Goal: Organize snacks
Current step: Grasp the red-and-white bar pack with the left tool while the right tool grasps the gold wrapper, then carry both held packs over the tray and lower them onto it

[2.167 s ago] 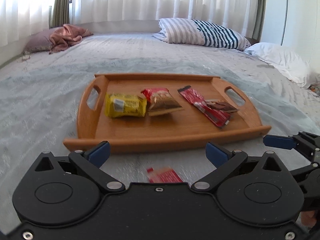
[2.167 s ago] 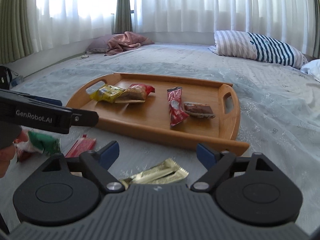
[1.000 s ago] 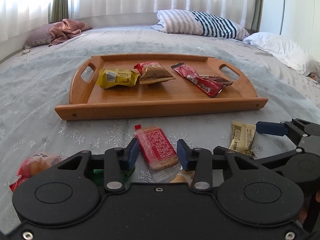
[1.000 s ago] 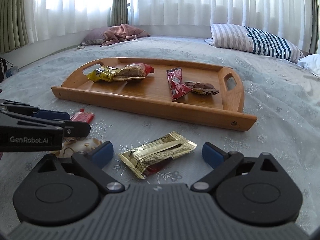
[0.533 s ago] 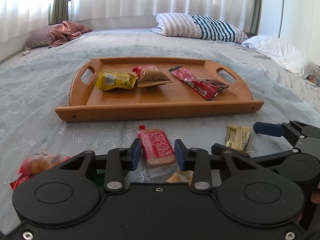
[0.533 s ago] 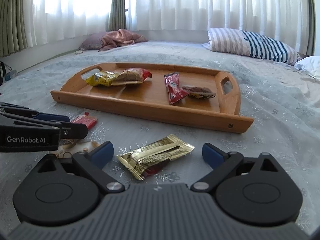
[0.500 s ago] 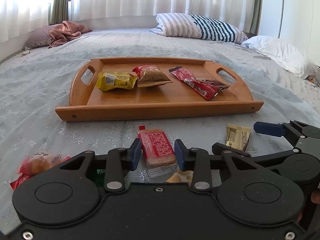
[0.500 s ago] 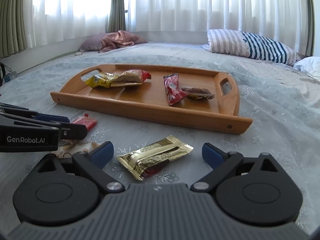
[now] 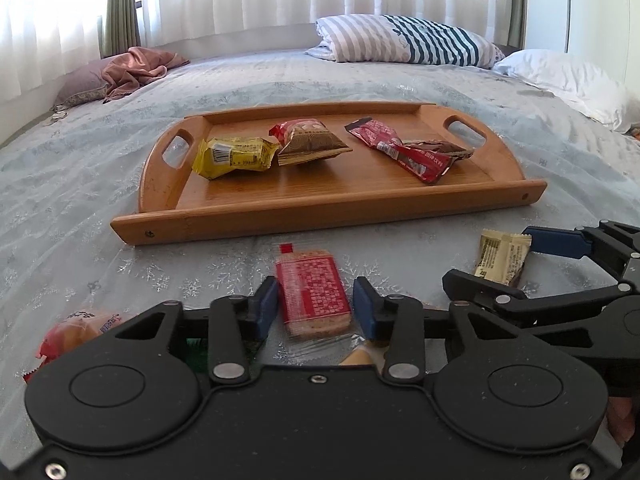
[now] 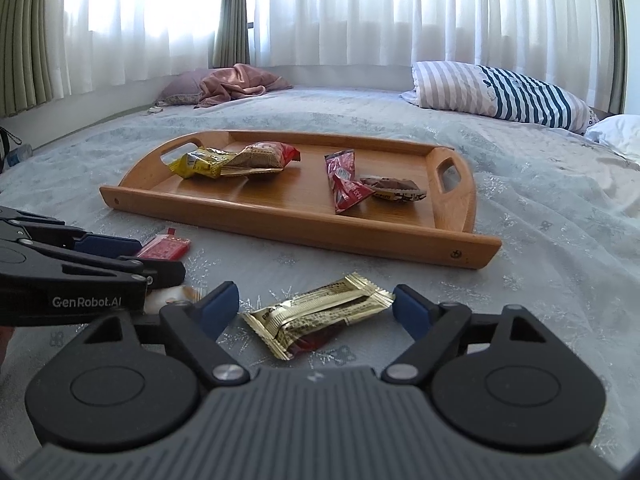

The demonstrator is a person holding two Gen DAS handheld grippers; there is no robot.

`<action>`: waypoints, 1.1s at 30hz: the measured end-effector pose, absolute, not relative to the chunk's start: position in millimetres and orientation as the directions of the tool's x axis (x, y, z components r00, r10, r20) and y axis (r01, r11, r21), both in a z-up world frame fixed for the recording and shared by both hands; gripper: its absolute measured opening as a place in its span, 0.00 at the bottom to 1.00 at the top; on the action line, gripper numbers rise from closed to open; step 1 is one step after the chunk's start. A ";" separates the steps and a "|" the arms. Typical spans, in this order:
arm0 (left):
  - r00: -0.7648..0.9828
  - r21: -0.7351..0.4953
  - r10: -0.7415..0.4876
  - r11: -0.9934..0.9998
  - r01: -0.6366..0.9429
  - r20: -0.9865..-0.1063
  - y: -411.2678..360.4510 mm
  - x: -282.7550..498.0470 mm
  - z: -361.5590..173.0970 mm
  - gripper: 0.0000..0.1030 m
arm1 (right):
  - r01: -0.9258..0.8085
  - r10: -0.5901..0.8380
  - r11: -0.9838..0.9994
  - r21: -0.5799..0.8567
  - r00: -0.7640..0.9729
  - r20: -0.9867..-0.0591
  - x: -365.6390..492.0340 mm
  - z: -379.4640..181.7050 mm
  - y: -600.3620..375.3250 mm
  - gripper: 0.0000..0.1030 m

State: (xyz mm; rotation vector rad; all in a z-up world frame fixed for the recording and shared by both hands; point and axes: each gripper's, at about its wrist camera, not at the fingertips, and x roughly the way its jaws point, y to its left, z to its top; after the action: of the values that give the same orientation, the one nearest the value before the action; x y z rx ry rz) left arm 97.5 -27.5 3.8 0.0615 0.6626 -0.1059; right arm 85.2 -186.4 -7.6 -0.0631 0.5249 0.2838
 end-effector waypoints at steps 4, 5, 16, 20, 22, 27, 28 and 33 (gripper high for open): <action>0.786 -0.001 -0.099 0.992 0.125 -0.611 -24.3 93.3 6.7 0.31 | -0.286 0.245 0.958 -0.004 0.829 -0.502 84.8 -7.8 -183.6 0.87; 0.788 0.001 -0.100 0.992 0.126 -0.607 -24.1 91.9 7.4 0.31 | -0.286 0.244 0.958 -0.007 0.829 -0.503 84.8 -7.9 -183.2 0.87; 0.807 -0.003 -0.106 0.992 0.128 -0.581 -17.6 80.9 21.5 0.31 | -0.290 0.257 0.957 0.016 0.818 -0.515 86.9 -6.8 -185.3 0.87; 0.810 -0.002 -0.104 0.992 0.126 -0.577 -15.9 79.5 24.7 0.31 | -0.283 0.268 0.958 0.054 0.808 -0.525 89.7 -6.8 -190.5 0.83; 0.811 -0.003 -0.102 0.992 0.123 -0.575 -15.0 79.6 25.6 0.31 | -0.278 0.273 0.958 0.071 0.805 -0.527 91.0 -7.0 -193.1 0.82; 0.813 -0.006 -0.103 0.993 0.121 -0.574 -13.8 79.2 26.4 0.31 | -0.271 0.272 0.959 0.079 0.808 -0.523 90.5 -6.5 -194.6 0.76; 0.813 -0.007 -0.104 0.993 0.121 -0.573 -13.4 79.2 26.6 0.31 | -0.270 0.272 0.959 0.081 0.808 -0.523 90.4 -6.4 -195.0 0.75; 0.817 -0.005 -0.101 0.993 0.119 -0.567 -10.5 79.2 28.8 0.31 | -0.264 0.293 0.956 0.131 0.800 -0.523 93.0 -0.2 -202.6 0.72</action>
State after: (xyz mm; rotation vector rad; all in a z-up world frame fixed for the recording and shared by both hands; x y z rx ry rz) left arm 79.2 -10.5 28.8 0.0309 0.6029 -0.1172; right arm 93.0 -202.6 -0.2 0.0528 0.5696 0.2985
